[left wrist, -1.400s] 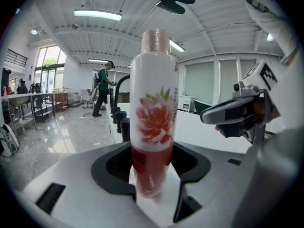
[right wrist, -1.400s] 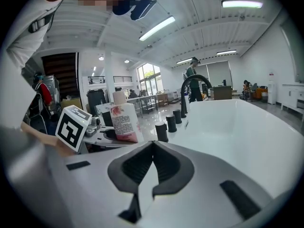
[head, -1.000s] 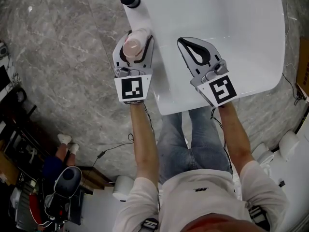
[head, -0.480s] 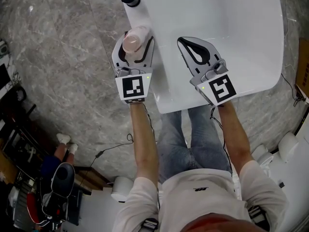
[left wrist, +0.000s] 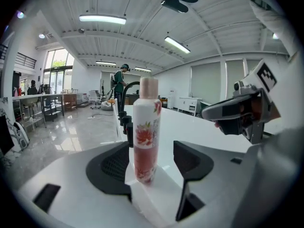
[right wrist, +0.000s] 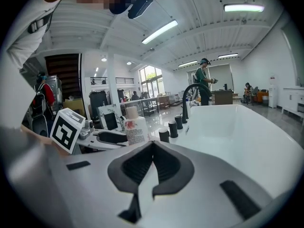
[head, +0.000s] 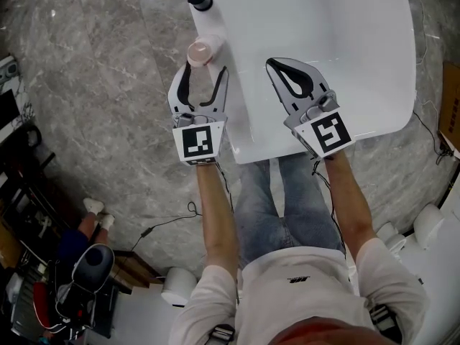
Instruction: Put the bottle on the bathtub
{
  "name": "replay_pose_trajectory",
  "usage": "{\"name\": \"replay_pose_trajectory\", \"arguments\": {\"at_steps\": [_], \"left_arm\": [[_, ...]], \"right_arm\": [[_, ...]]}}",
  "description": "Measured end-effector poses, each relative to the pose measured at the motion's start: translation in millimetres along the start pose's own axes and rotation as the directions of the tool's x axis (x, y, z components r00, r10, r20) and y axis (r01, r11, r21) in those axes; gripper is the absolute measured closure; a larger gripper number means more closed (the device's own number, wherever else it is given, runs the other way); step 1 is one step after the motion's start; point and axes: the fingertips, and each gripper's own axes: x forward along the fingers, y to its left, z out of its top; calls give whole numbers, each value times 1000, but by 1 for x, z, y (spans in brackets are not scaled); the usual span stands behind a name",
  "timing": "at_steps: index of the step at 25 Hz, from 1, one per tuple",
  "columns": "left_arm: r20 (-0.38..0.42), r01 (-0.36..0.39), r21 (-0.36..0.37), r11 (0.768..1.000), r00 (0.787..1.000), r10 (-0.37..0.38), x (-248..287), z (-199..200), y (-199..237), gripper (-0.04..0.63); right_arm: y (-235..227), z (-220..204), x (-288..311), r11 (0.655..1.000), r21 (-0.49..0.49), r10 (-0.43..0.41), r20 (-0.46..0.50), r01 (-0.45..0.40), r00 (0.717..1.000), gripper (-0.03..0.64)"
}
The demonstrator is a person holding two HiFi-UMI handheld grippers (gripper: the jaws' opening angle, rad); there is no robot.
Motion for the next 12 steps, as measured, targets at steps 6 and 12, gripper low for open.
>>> {"name": "replay_pose_trajectory", "arguments": {"at_steps": [6, 12], "left_arm": [[51, 6, -46, 999, 999, -3, -50, 40, -18, 333], [108, -10, -58, 998, 994, 17, -95, 79, -38, 441]], "right_arm": [[16, 35, -29, 1000, -11, 14, 51, -14, 999, 623], [32, 78, -64, 1000, -19, 22, 106, -21, 994, 622]]}}
